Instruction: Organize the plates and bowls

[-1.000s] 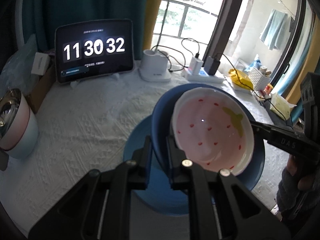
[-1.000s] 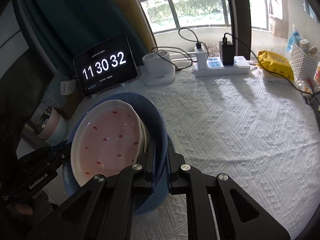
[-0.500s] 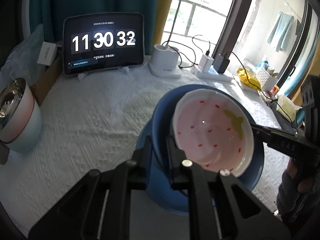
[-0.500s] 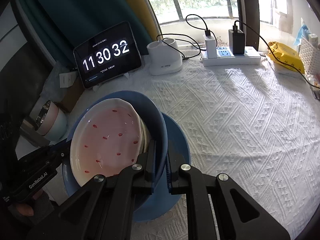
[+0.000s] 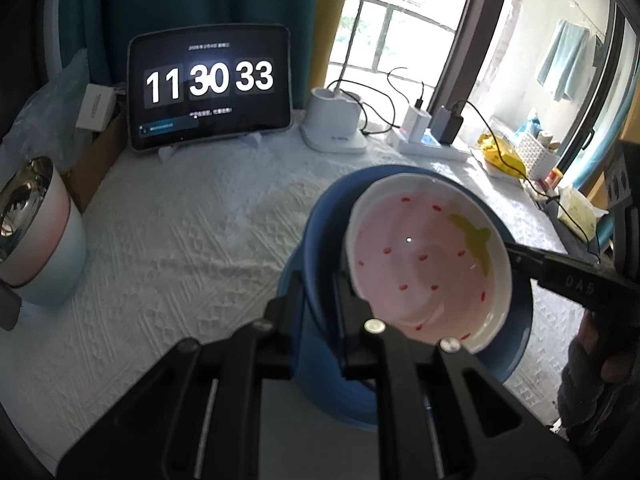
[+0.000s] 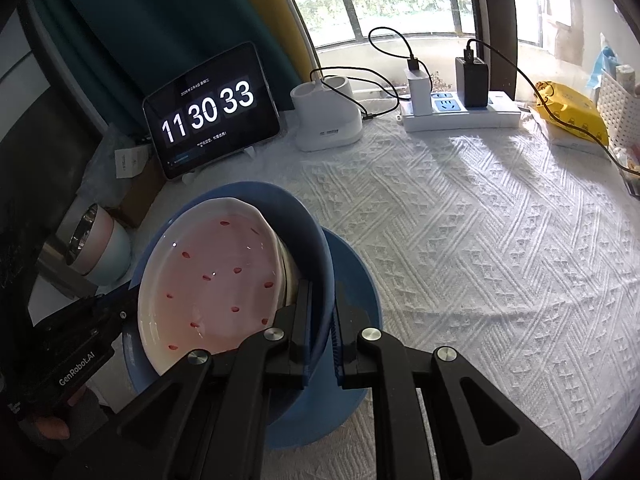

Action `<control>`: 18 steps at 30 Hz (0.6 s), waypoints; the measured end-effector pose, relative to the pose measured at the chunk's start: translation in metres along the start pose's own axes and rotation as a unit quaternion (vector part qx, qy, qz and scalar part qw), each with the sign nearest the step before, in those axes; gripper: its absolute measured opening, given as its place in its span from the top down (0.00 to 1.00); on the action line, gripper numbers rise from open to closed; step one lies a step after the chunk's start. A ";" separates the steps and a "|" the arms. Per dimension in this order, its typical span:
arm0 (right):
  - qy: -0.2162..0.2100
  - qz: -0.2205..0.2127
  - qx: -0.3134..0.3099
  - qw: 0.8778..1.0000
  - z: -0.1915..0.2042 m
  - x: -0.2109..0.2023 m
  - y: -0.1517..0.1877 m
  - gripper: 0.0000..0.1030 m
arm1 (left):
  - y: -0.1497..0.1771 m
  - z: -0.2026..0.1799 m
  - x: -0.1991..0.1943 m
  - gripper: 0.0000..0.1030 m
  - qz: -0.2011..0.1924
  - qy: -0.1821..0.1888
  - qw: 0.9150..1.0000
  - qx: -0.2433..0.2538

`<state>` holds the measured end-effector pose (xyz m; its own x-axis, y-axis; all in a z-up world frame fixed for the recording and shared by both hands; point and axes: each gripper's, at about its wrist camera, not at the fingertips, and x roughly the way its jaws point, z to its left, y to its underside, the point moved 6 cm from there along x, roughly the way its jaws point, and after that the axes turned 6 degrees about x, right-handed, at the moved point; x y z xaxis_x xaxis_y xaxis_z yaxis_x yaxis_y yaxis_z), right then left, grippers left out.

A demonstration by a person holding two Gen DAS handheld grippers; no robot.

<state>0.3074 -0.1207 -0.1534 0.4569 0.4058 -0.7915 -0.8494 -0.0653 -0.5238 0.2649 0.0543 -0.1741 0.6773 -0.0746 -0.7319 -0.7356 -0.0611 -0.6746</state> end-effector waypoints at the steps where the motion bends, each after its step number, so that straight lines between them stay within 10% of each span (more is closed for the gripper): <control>1: -0.001 0.001 0.000 1.000 0.001 0.000 0.000 0.89 | 0.000 0.000 0.000 0.88 0.000 0.002 1.000 -0.001; 18: -0.011 0.007 0.013 1.000 -0.004 0.000 -0.003 0.87 | -0.001 0.001 -0.005 0.84 -0.007 -0.003 1.000 -0.004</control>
<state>0.3111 -0.1240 -0.1527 0.4389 0.4254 -0.7914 -0.8623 -0.0481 -0.5041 0.2628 0.0553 -0.1699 0.6871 -0.0675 -0.7234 -0.7265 -0.0691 -0.6837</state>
